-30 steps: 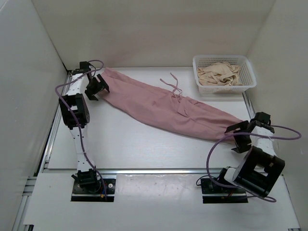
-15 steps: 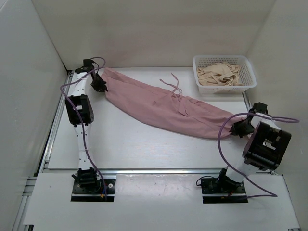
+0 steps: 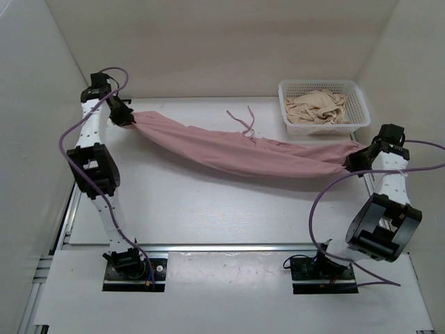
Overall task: Fold and stack the trousers
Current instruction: Fold the trousers
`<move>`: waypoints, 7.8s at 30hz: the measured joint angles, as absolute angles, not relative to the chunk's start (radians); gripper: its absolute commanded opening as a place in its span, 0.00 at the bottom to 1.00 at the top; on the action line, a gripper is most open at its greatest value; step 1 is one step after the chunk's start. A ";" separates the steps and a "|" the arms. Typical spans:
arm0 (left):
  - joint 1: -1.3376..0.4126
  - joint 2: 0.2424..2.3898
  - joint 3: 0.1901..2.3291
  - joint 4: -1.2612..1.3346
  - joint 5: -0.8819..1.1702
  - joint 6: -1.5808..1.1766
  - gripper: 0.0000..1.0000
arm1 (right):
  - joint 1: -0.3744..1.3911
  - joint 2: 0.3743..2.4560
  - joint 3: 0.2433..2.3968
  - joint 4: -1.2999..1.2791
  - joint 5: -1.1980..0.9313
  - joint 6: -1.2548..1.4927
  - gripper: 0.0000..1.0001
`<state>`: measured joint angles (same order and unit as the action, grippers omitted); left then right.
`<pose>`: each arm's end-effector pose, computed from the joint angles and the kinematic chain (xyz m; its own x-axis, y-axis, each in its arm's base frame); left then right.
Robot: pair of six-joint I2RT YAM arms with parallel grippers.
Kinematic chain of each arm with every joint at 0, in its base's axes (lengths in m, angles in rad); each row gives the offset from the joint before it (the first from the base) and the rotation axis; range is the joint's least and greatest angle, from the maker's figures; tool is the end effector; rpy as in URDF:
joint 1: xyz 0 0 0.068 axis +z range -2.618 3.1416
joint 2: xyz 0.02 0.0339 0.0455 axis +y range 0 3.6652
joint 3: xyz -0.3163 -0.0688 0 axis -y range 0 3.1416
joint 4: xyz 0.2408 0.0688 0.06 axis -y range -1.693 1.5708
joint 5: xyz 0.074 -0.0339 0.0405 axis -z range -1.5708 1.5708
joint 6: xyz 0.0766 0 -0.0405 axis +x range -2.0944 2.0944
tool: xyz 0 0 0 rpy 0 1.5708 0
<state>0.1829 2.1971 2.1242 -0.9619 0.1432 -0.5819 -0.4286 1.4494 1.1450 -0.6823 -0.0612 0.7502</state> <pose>0.5196 0.0850 0.2833 -0.6467 -0.6728 -0.3592 -0.5552 0.7382 -0.3832 0.2861 -0.1256 0.2870 -0.2932 0.8821 -0.3686 0.7983 0.4380 0.4133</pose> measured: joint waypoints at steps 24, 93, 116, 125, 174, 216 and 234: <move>0.325 1.768 1.602 -1.040 -0.049 -0.495 0.50 | -0.446 0.999 0.913 -0.889 0.026 0.661 0.55; 0.275 1.973 1.843 -1.134 -0.088 -0.492 0.42 | -0.243 1.377 1.016 -0.622 0.125 0.646 0.87; 0.321 2.274 1.855 -0.999 0.027 -0.529 0.10 | -0.214 1.165 0.952 -0.715 0.128 0.583 0.90; 0.308 2.305 2.101 -1.065 -0.031 -0.510 0.10 | -0.214 1.086 0.915 -0.745 0.118 0.577 0.90; -0.975 2.392 2.230 -1.309 -0.298 -0.413 0.84 | -0.214 0.923 0.938 -0.869 0.080 0.541 0.92; -0.970 1.987 1.946 -1.232 -0.321 -0.481 0.75 | -0.214 0.925 0.938 -0.870 0.076 0.538 0.92; -0.396 1.831 1.843 -1.098 -0.140 -0.412 1.00 | -0.214 0.925 0.938 -0.869 0.048 0.543 0.92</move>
<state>-0.3962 1.8305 1.8435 -1.0977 -0.1402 -0.4118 -0.2138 0.9245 0.9382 -0.8692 0.0483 0.5434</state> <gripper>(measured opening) 0.993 0.915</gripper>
